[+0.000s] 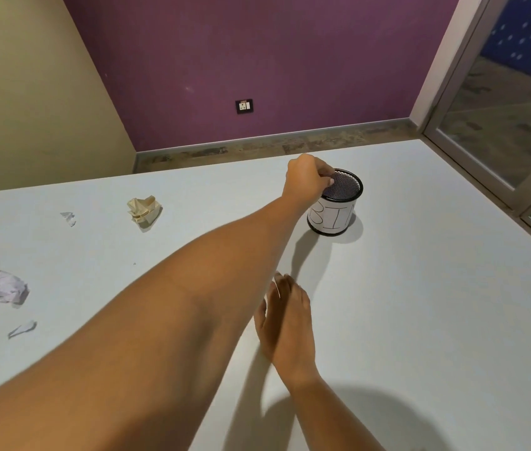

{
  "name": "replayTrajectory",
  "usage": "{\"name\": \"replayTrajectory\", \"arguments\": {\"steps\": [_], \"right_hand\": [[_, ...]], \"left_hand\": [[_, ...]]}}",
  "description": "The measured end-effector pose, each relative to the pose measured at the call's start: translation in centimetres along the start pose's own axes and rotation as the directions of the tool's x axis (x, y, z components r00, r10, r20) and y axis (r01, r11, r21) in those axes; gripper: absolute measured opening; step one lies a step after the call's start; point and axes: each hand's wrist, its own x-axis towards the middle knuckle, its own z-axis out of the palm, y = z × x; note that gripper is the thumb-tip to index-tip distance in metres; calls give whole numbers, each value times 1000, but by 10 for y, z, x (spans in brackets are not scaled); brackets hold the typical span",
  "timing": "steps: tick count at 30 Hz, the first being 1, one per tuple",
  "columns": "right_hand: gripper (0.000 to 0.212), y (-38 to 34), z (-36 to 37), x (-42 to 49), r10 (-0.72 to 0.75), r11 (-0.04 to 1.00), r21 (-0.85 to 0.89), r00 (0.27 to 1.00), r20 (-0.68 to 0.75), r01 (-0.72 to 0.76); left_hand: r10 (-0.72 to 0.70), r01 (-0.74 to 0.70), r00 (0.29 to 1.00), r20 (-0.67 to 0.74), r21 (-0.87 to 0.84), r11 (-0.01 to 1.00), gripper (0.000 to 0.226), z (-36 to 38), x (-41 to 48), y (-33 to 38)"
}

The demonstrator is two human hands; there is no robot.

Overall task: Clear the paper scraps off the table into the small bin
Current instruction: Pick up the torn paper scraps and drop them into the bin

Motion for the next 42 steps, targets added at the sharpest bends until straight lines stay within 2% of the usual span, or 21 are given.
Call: {"name": "replayTrajectory", "arguments": {"steps": [3, 8, 10, 12, 15, 17, 19, 21, 24, 26, 33, 37, 39, 42], "right_hand": [[25, 3, 4, 1, -59, 990, -125, 998, 5, 60], [27, 1, 4, 1, -63, 988, -144, 998, 8, 64], [26, 0, 4, 0, -59, 988, -142, 998, 6, 59], [25, 0, 4, 0, -50, 990, -131, 999, 12, 51], [25, 0, 4, 0, -44, 992, -120, 998, 38, 48], [25, -1, 3, 0, -40, 992, -114, 998, 41, 44], [26, 0, 4, 0, -37, 993, -112, 999, 39, 41], [25, 0, 5, 0, -35, 993, -112, 999, 39, 39], [25, 1, 7, -1, -30, 993, -114, 999, 40, 34], [26, 1, 7, -1, -25, 994, -109, 998, 49, 31], [27, 1, 7, -1, -5, 996, -92, 999, 53, 10], [26, 1, 7, -1, -9, 996, -91, 999, 46, 13], [26, 1, 7, -1, -8, 995, -96, 998, 56, 14], [26, 2, 7, -1, -12, 995, -103, 998, 63, 18]], "left_hand": [[-1, -1, 1000, -23, -89, 996, 24, -16, -16, -5], [-117, 118, 993, 18, -131, 984, 21, -56, -67, -49], [-206, 208, 978, 24, -88, 974, 18, -73, -96, -75], [-275, 275, 961, -30, -6, 961, 15, -88, -124, -97], [-324, 336, 938, -126, 90, 937, 10, -108, -164, -119], [-316, 334, 941, -126, 177, 926, 8, -119, -188, -128], [-284, 282, 958, -29, 252, 926, 13, -129, -208, -134], [-213, 160, 966, 148, 306, 938, 26, -140, -223, -139], [-110, -67, 901, 419, 386, 920, 51, -148, -235, -146], [-91, -136, 855, 511, 389, 911, 56, -147, -239, -147], [-27, -277, 803, 595, 414, 867, 63, -128, -230, -145], [-15, -279, 824, 566, 428, 860, 44, -120, -220, -144], [63, -357, 838, 542, 459, 814, 33, -116, -220, -147], [108, -428, 827, 552, 493, 757, 27, -112, -224, -152]]}}
